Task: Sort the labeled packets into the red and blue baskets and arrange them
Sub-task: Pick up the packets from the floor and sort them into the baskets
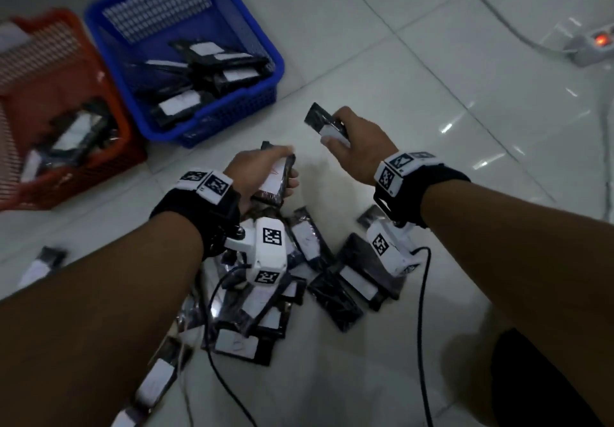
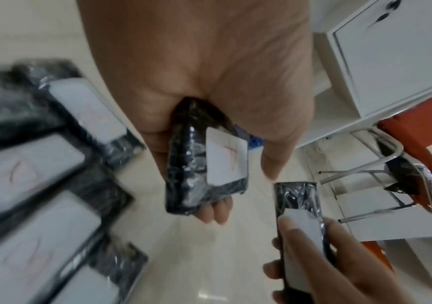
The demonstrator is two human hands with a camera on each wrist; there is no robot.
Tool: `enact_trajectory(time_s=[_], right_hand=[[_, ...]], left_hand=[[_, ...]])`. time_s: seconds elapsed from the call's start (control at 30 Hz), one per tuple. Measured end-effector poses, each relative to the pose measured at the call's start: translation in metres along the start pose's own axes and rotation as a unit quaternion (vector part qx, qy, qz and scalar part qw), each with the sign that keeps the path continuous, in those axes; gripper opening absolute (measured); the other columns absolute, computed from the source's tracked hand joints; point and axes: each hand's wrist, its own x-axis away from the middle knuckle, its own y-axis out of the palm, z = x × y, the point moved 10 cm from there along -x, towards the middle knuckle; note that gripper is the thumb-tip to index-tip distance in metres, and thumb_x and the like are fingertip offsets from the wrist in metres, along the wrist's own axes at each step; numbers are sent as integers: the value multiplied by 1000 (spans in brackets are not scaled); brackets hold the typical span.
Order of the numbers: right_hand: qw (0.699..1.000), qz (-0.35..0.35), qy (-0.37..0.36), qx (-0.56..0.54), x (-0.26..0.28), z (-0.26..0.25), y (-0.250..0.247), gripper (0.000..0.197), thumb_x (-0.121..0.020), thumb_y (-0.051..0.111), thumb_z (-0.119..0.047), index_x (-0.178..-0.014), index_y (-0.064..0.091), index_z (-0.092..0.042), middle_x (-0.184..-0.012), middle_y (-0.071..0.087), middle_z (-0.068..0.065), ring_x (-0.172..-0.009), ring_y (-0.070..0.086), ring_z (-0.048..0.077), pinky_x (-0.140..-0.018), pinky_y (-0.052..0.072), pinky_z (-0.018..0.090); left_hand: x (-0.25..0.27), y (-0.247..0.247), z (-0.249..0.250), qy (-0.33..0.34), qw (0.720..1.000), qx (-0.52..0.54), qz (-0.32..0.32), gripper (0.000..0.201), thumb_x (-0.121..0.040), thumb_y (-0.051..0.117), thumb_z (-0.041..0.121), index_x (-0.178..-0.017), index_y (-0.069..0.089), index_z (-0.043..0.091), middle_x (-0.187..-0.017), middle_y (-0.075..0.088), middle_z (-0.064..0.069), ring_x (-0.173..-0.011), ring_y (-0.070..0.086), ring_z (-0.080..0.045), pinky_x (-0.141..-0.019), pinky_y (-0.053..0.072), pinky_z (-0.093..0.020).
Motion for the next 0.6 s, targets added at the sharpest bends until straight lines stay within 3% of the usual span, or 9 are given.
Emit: enact_trajectory(time_s=[0.1,0.17,0.23,0.3,0.4,0.5,0.6], right_hand=[[997,-12,-73,38,-21,-56,10,33,-95,53,-43,-112,48,-15,-87,54,1,-75,49,24,-65,38,33],[990,-17,-121,64,-32,-96,24,32,-94,54,-46,-111,51,-19,-94,59,3,-82,54,26,-66,38,33],[980,-24,-178,82,-42,-139,42,29,-94,55,-44,-110,54,-20,-105,60,6,-94,58,29,-69,37,32],[969,-35,-225,97,-50,-181,60,29,-94,55,-41,-114,55,-20,-114,58,6,-106,56,29,-78,42,34],[947,-76,-284,133,-57,-242,95,33,-96,52,-39,-123,52,-21,-122,54,5,-114,52,29,-86,41,38],[925,-98,-337,147,-62,-292,128,33,-97,52,-34,-127,52,-22,-124,53,4,-115,53,29,-89,41,38],[913,-104,-358,163,-73,-327,158,32,-98,50,-30,-129,52,-22,-128,53,3,-117,52,29,-95,39,41]], left_hand=[[17,-54,29,69,989,-112,65,19,-86,69,11,-102,65,2,-93,70,-20,-75,69,-25,-62,57,-34],[34,-97,44,99,975,-159,118,19,-90,65,11,-107,61,3,-94,70,-18,-76,69,-26,-68,57,-41],[51,-144,56,127,959,-176,179,21,-94,58,16,-113,54,6,-91,68,-16,-69,67,-25,-63,55,-40],[70,-194,65,162,927,-213,262,34,-95,55,26,-125,48,13,-90,68,-10,-67,67,-26,-57,52,-33],[109,-263,65,186,855,-286,390,44,-88,50,49,-121,49,20,-96,67,-11,-81,66,-33,-72,56,-43],[149,-311,46,159,801,-283,502,34,-93,50,39,-113,50,12,-95,64,-13,-85,61,-34,-76,50,-40],[159,-333,29,138,777,-296,538,30,-95,50,35,-112,47,11,-95,62,-17,-86,60,-40,-75,50,-45]])
